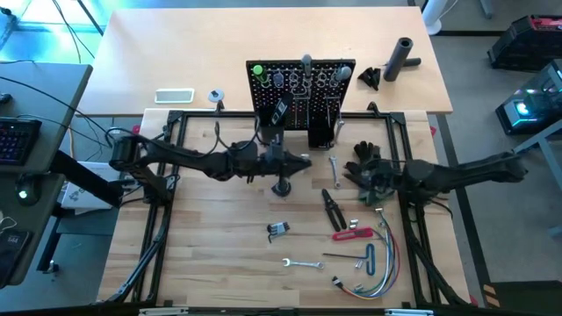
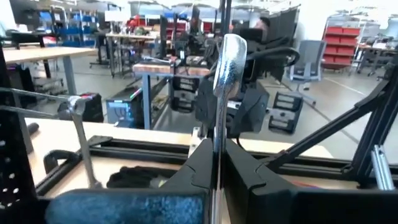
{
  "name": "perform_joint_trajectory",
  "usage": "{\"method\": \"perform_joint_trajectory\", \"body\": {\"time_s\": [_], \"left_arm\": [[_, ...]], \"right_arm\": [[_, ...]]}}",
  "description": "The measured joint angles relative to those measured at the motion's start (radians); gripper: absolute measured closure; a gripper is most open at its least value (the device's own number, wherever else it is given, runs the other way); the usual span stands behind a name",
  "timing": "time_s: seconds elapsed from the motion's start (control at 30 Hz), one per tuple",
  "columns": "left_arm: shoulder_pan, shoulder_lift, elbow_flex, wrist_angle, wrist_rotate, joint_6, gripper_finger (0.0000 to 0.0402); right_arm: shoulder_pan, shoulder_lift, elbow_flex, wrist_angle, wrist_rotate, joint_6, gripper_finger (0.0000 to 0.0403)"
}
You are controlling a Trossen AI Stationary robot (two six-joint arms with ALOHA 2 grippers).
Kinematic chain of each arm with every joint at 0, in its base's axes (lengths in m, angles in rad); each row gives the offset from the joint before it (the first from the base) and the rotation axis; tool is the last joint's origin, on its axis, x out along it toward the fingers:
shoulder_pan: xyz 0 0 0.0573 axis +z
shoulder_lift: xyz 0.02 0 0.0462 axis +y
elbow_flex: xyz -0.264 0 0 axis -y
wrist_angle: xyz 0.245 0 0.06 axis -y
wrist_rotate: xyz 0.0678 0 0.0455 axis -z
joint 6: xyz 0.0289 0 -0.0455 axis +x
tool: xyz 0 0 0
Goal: Hang tools onto peg board
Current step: Hang the silver wrench on the peg board
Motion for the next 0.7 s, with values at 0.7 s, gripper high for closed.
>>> {"method": "perform_joint_trajectory", "body": {"time_s": [0.7], "left_arm": [[-0.018, 0.064, 0.000, 0.078, 0.004, -0.003, 0.0395]], "right_arm": [[-0.116, 0.630, 0.242, 0.262, -0.209, 0.008, 0.0254]]}}
